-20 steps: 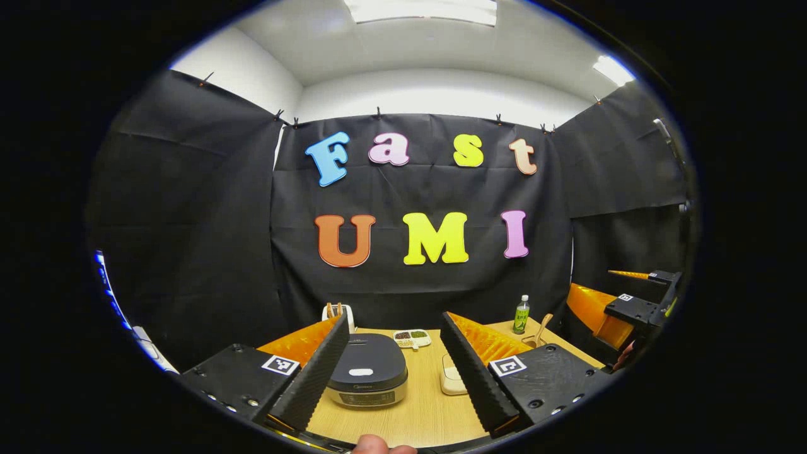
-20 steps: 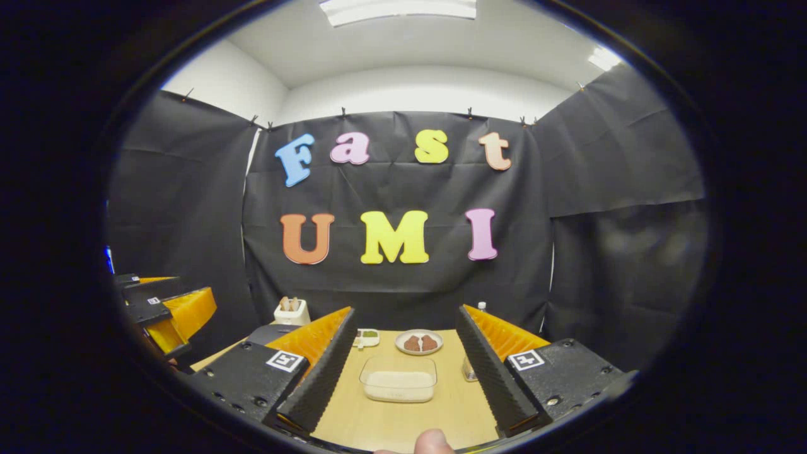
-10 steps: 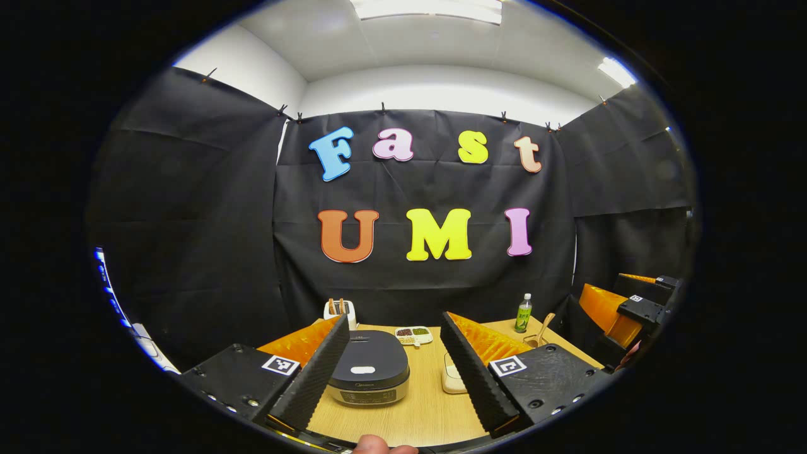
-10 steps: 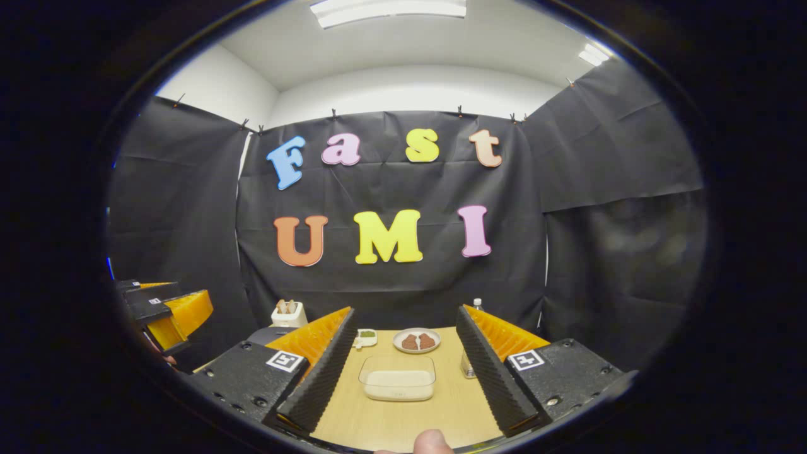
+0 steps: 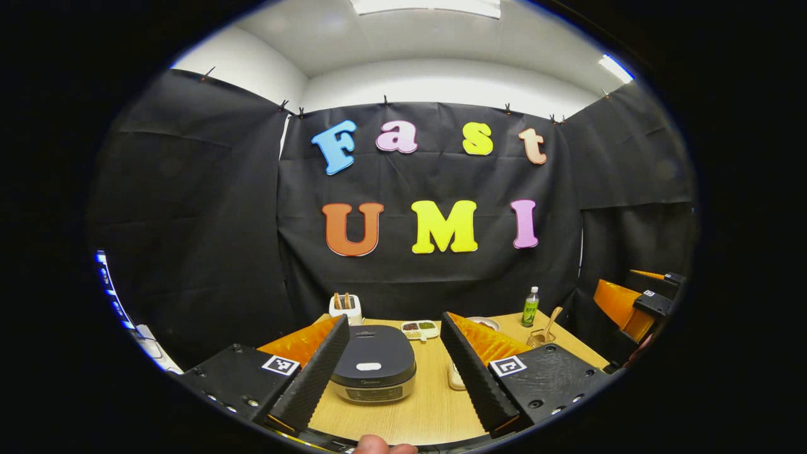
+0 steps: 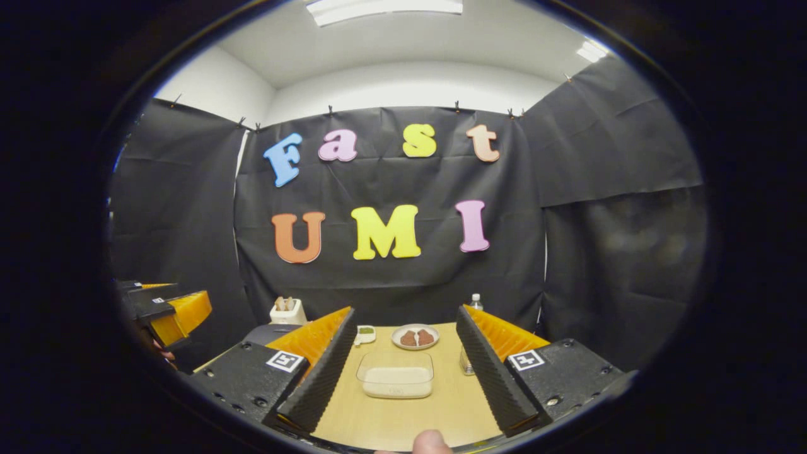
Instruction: Close the left gripper, press the button to open the rice cooker; take a wooden spoon from the chopstick holder with the right hand, scoop a spoonful of rice and pour it into the rice cooker, then put the wooden spoon back into the chopstick holder.
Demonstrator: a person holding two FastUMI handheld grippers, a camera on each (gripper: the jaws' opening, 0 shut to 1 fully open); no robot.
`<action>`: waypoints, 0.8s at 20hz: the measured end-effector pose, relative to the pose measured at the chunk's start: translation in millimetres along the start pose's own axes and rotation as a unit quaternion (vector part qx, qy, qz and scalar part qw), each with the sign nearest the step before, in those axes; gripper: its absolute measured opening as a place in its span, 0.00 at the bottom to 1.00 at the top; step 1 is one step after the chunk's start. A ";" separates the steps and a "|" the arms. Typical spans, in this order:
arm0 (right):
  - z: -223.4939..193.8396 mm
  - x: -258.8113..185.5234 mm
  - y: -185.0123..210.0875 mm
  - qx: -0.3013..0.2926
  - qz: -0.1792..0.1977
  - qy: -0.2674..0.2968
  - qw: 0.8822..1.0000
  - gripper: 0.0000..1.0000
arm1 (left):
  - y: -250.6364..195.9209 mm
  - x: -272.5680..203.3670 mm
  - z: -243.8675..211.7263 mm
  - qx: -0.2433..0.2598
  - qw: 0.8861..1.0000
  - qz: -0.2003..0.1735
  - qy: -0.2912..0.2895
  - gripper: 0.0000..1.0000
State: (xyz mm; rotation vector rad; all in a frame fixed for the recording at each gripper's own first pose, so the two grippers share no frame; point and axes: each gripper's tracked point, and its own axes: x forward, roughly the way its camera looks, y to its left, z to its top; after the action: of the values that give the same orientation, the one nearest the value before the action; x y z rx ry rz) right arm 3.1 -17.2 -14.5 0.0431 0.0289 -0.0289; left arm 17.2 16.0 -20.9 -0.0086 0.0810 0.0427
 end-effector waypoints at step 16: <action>-11.6 116.8 -25.8 -0.014 0.060 0.013 0.998 1.00 | 33.4 106.9 -114.5 -0.070 0.960 0.051 0.268 0.72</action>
State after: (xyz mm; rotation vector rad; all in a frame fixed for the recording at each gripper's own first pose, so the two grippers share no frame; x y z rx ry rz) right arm 118.7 -45.8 -30.6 0.0171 0.0525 0.0916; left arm 113.0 52.7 -143.9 -0.1578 0.6214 0.1497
